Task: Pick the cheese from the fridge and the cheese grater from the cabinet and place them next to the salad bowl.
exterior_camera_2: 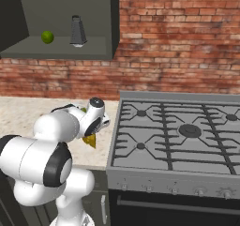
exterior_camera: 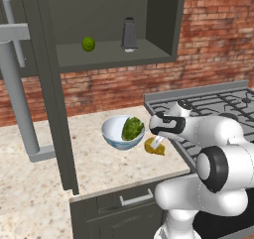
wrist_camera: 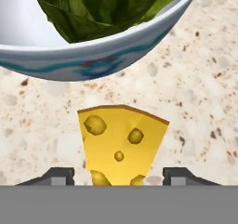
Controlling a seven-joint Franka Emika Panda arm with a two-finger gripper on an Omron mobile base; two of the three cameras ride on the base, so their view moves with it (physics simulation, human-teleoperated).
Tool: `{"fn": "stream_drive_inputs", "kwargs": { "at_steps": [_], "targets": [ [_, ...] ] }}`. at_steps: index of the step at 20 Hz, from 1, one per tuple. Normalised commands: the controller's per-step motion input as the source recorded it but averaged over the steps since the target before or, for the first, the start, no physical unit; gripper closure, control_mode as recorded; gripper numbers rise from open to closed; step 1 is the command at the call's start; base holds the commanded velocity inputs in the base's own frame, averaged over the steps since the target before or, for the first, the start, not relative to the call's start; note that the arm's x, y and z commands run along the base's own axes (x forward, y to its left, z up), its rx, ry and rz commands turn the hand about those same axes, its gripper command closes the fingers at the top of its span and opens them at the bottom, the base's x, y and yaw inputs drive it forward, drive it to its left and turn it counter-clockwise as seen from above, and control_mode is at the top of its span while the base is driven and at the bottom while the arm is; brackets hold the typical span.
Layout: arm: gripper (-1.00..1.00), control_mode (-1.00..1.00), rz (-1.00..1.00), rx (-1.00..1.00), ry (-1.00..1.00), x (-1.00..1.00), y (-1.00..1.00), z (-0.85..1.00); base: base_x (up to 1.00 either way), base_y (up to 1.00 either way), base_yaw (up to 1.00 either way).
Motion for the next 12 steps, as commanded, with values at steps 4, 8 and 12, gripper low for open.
{"fn": "stream_drive_inputs", "kwargs": {
  "at_steps": [4, 8, 12],
  "targets": [
    [-1.0, -1.0, 0.0, 0.0, 0.0, 0.08, 0.0, 0.0, 0.0, 0.0, 0.0],
    [-1.0, -1.0, 0.0, 0.0, -0.02, -0.1, -0.32, 0.57, 0.0, 0.0, 0.0],
    [-1.0, -1.0, -0.05, 0.02, -0.06, -0.14, -0.6, 0.92, 0.0, 0.0, 0.0]
  ]
}}
